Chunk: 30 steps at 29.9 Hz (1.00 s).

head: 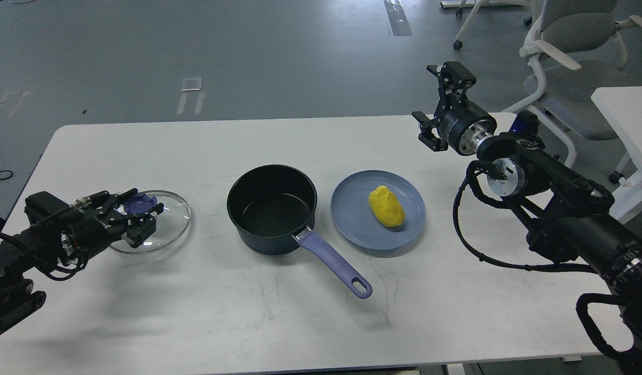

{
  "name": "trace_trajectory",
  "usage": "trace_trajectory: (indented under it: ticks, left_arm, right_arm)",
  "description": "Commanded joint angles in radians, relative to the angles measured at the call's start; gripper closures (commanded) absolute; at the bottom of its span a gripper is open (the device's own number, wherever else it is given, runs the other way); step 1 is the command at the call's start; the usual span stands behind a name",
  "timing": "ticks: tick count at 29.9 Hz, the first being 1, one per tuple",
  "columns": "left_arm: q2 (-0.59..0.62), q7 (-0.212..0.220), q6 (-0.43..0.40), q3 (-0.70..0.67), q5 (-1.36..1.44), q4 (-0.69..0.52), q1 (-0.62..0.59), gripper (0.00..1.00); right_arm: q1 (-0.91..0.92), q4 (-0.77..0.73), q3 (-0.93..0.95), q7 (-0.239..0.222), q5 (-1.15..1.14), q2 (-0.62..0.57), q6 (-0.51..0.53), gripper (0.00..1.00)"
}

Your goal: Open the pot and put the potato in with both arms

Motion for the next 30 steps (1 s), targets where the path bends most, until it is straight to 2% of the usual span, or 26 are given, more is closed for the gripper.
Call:
trace_trajectory:
  ticks: [1,4,7,10,14,19,23,25,30]
  left_arm:
    - [-0.005,0.0,0.0,0.0,-0.007,0.004,0.007,0.27]
    - [-0.006,0.0,0.0,0.0,-0.009,0.004,0.013,0.21]
    - [-0.02,0.0,0.0,0.0,-0.009,0.003,0.013,0.07]
    - [-0.023,0.0,0.0,-0.003,-0.039,-0.006,0.001,0.03]
    - [-0.006,0.0,0.0,-0.008,-0.148,-0.034,-0.024,0.02]
    - [0.072,0.0,0.0,-0.012,-0.239,-0.152,-0.175,0.02]
    - [0.092,0.0,0.0,-0.018,-0.331,-0.233,-0.234,0.02]
    - [0.089,0.0,0.0,-0.02,-0.46,-0.29,-0.263,0.02]
    - [0.02,0.0,0.0,-0.031,-0.733,-0.308,-0.318,0.02]
  right_arm:
    - [0.0,-0.001,0.002,0.0,0.001,-0.001,-0.001,0.0]
    - [0.0,-0.001,0.002,0.0,0.001,0.0,-0.001,0.0]
    - [0.001,-0.001,0.002,0.002,-0.001,-0.001,-0.001,0.0]
    - [0.003,0.001,0.0,0.002,-0.001,-0.004,0.001,0.0]
    - [0.017,0.004,-0.006,0.002,-0.013,-0.009,0.004,0.0]
    - [0.066,0.011,-0.058,0.002,-0.013,-0.038,0.004,0.0]
    - [0.073,0.016,-0.07,0.002,-0.013,-0.041,0.004,0.0]
    - [0.078,0.027,-0.092,0.002,-0.019,-0.043,0.004,0.0]
    - [0.107,0.034,-0.184,0.009,-0.168,-0.043,0.007,0.0]
